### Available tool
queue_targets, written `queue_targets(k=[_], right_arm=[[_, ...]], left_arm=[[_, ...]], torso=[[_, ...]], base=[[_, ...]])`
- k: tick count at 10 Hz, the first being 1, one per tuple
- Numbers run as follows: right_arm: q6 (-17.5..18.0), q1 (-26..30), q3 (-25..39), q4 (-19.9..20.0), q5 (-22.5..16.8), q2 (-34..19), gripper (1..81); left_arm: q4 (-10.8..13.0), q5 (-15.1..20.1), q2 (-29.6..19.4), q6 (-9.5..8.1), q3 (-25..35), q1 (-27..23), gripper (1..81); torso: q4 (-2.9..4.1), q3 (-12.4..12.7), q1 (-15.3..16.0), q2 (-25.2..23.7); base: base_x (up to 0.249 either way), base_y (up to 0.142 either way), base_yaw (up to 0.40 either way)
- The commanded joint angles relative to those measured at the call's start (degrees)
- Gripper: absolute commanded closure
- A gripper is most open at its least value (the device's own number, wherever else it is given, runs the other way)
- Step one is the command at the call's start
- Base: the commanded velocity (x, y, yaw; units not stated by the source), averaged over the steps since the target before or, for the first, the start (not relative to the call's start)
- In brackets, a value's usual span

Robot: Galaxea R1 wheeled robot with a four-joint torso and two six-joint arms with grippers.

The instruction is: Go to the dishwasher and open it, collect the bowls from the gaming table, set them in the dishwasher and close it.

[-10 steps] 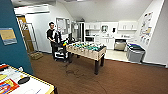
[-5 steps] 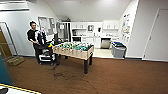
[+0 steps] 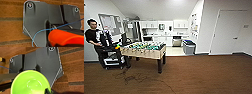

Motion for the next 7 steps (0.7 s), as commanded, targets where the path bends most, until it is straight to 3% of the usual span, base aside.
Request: queue_targets(k=[1,3,4,7], right_arm=[[-0.04,2.64,0.01,-0.11,-2.71,-0.78,81.1],[-0.14,2.65,0.01,-0.28,-2.71,-0.61,81.1],[-0.22,2.73,0.01,-0.28,-2.71,-0.7,81.1],[-0.48,2.64,0.01,-0.2,-2.71,-0.7,81.1]], left_arm=[[0.11,3.73,-0.13,0.26,-0.12,-3.06,81.1],[0.2,3.82,-0.22,0.26,-0.12,-3.06,81.1],[0.28,3.82,-0.22,0.43,-0.12,-3.05,81.1],[0.37,3.82,-0.04,0.43,-0.12,-2.96,81.1]], torso=[[0.0,-0.02,0.05,0.0],[0.0,-0.02,0.05,0.0],[0.0,0.0,0.05,0.0],[0.0,-0.02,0.05,0.0]], base=[[0.0,0.0,-0.389],[0.0,0.0,-0.269],[0.0,-0.098,0.0],[0.0,0.0,0.0]])
